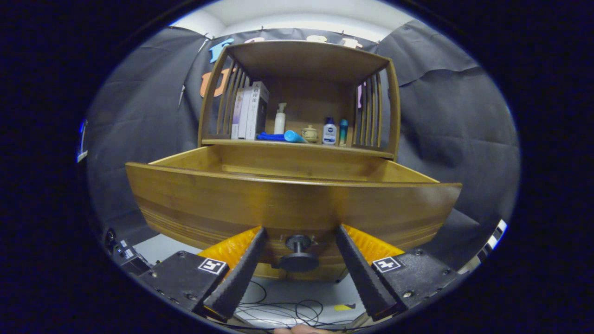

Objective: Pull open the drawer, take out the items inside it, and place them on the countertop above the cabinet.

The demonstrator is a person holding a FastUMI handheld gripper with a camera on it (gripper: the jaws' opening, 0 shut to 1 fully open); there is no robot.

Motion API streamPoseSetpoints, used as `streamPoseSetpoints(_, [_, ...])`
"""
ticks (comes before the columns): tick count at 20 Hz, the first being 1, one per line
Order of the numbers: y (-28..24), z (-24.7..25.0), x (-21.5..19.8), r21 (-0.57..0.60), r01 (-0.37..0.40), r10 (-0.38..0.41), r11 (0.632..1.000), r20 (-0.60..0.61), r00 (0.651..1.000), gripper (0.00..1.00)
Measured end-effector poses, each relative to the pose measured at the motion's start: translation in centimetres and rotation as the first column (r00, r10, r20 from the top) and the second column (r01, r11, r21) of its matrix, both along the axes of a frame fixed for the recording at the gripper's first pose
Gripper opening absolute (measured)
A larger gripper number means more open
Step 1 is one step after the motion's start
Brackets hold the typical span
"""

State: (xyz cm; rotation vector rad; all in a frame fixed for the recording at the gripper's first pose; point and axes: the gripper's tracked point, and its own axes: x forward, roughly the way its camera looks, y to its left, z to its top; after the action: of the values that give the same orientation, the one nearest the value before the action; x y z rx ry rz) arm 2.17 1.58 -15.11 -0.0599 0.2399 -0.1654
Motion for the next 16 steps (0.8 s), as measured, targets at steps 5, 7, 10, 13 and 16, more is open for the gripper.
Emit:
streamPoseSetpoints(5, [-0.2,0.3,1.1,-0.006,-0.012,0.012,1.0,0.02,1.0,0.99])
streamPoseSetpoints(7, [-0.5,0.3,1.8,-0.007,-0.013,0.014,1.0,0.011,1.0,0.99])
streamPoseSetpoints(10, [-0.6,0.6,2.9,-0.016,-0.016,0.016,1.0,0.018,1.0,0.99])
streamPoseSetpoints(13, [-0.6,0.7,4.1,-0.003,-0.013,0.013,1.0,0.01,1.0,0.99])
streamPoseSetpoints(16, [-0.7,1.1,5.8,0.016,-0.013,0.013,1.0,-0.007,1.0,0.99])
